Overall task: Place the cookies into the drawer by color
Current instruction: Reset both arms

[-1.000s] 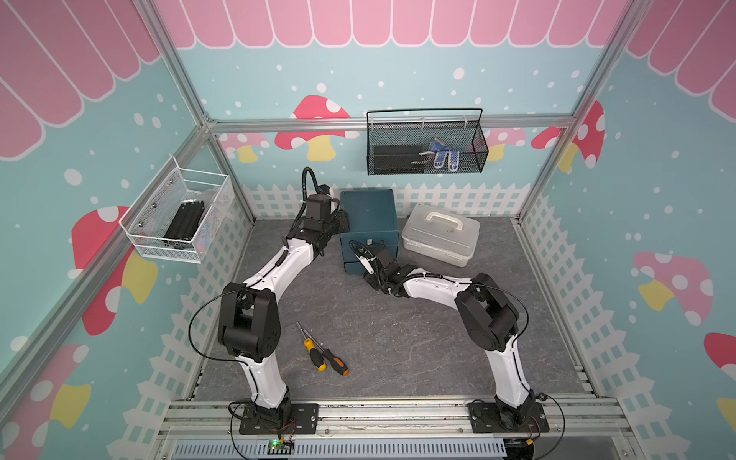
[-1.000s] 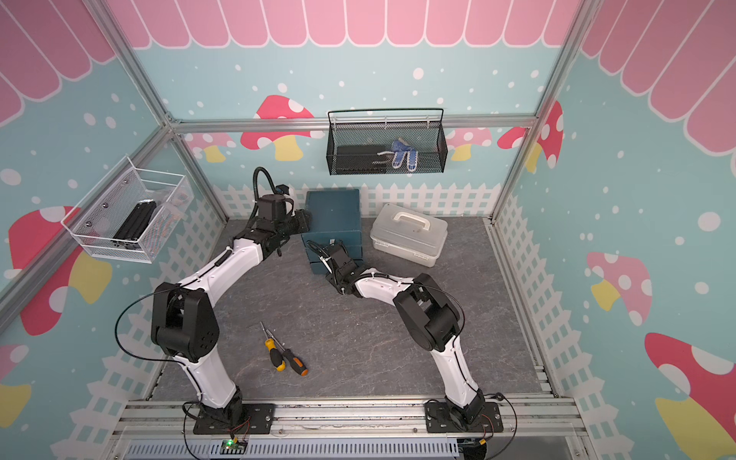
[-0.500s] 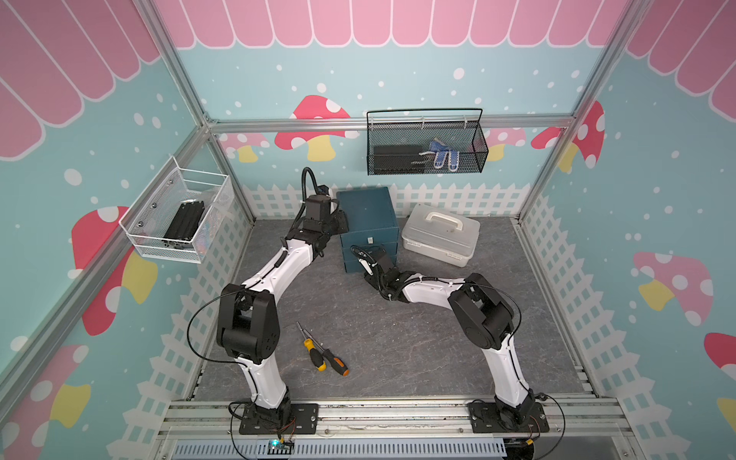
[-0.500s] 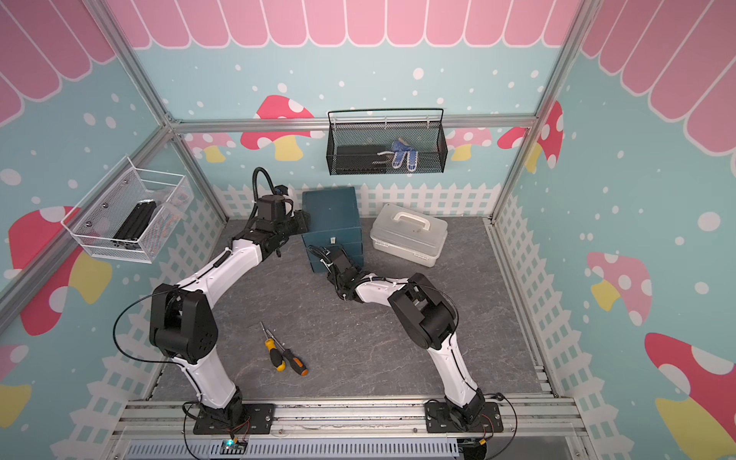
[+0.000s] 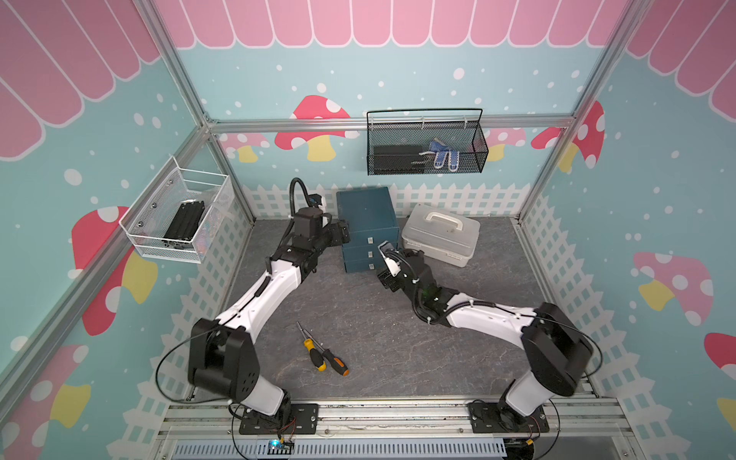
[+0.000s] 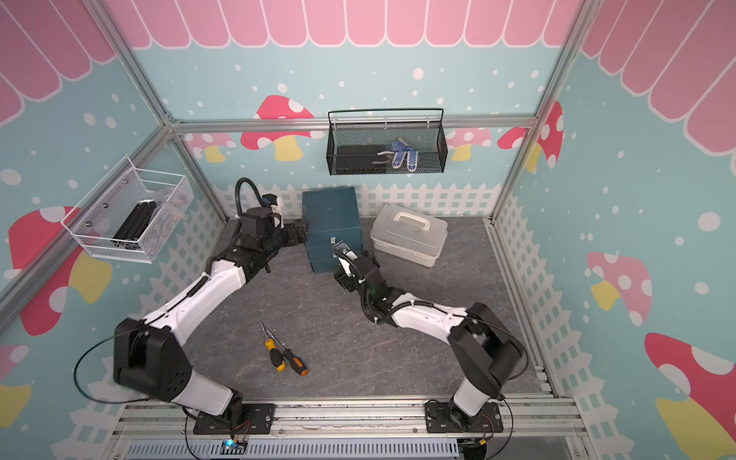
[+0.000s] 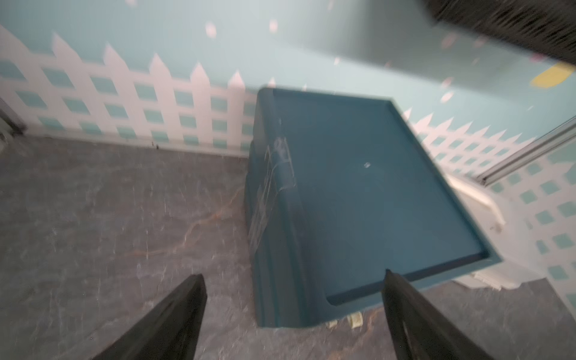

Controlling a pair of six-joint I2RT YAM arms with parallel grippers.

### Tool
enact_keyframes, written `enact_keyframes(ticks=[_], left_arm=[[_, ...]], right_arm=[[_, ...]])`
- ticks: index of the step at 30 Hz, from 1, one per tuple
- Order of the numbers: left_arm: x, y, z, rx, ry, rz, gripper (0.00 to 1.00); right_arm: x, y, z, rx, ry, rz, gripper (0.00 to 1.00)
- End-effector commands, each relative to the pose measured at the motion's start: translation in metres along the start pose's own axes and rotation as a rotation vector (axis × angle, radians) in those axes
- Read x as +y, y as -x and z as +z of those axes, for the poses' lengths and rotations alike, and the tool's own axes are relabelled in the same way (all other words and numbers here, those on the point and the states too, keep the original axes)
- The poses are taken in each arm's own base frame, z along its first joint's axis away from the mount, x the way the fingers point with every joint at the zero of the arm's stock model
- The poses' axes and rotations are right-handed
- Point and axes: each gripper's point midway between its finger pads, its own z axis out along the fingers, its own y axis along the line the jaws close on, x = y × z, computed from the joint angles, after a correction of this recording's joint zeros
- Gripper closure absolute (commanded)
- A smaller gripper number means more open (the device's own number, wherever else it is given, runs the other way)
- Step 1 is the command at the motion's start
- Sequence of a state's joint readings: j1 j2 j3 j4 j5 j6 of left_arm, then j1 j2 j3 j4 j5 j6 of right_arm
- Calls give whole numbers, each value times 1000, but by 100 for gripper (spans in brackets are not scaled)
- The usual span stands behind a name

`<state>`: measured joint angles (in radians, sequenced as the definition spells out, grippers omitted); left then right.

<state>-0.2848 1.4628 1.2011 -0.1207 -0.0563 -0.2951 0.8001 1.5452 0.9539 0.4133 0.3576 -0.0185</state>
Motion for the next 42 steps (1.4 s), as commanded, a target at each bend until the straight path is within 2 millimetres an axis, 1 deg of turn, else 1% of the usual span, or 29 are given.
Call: enact_keyframes(ticks=[1,2,3,4,5,6,7,8,9,11,13,14,17,19,20,21,23,25,26,27,29,30,32,33,34,36,37,39,42], left_arm=[[9,23,-44,-215,60,17,4],[17,18,-57,-239,91,26,4],[23,12,-66,-253,106,50,4],[32,3,-74,-271,134,71,4],[41,-6,-81,-298,164,73,3],[52,-14,-86,-325,203,84,3],[59,-24,-90,-347,223,125,3],[72,-36,-93,-361,275,133,3],[83,-46,-95,-367,317,133,3],[98,-69,-95,-373,351,192,3],[106,-89,-93,-382,351,213,1],[112,-97,-89,-370,357,204,1],[127,-115,-71,-274,398,229,1],[138,-119,-66,-283,420,213,1],[145,-123,-65,-298,435,203,1],[150,-123,-66,-323,453,194,1],[160,-125,-65,-368,451,163,1],[172,-131,-61,-374,469,126,1],[173,-135,-55,-358,457,129,1],[174,-135,-50,-350,463,143,1],[174,-137,-41,-280,456,138,1],[177,-140,-36,-245,460,132,1],[182,-138,-34,-251,469,124,1],[185,-139,-33,-226,474,104,1],[191,-138,-31,-212,488,84,1],[192,-138,-31,-222,487,85,1],[192,-139,-30,-208,489,82,1],[192,-138,-30,-216,490,83,1],[192,-139,-31,-211,488,84,1]], right_arm=[[-24,10,-39,-74,-56,97,20],[-32,7,-52,-91,-74,89,21],[-36,2,-62,-102,-86,75,23],[-40,-5,-73,-121,-96,33,23],[-45,-16,-83,-128,-122,-9,21],[-54,-23,-92,-134,-168,-14,16],[-72,-33,-102,-136,-254,-3,11],[-87,-47,-109,-117,-314,-26,7],[-96,-59,-112,-93,-340,-55,6],[-123,-89,-124,-36,-437,-52,2],[-136,-108,-136,-27,-462,-47,1],[-142,-122,-142,-20,-482,-38,1],[-164,-142,-160,3,-569,-31,1],[-179,-155,-164,24,-601,-14,1],[-186,-161,-166,24,-613,14,1],[-189,-165,-165,19,-603,27,1],[-202,-175,-165,8,-644,70,1],[-208,-181,-158,-2,-650,89,2],[-210,-184,-152,5,-647,88,2],[-211,-185,-145,13,-644,76,2],[-214,-194,-133,41,-640,74,2],[-217,-199,-128,53,-641,89,2],[-219,-211,-120,84,-637,104,2],[-220,-217,-115,96,-630,107,2],[-222,-220,-110,101,-638,107,1],[-232,-220,-104,137,-651,139,1],[-238,-227,-97,192,-631,176,1],[-248,-231,-95,194,-621,229,1],[-252,-235,-95,210,-620,253,1]])
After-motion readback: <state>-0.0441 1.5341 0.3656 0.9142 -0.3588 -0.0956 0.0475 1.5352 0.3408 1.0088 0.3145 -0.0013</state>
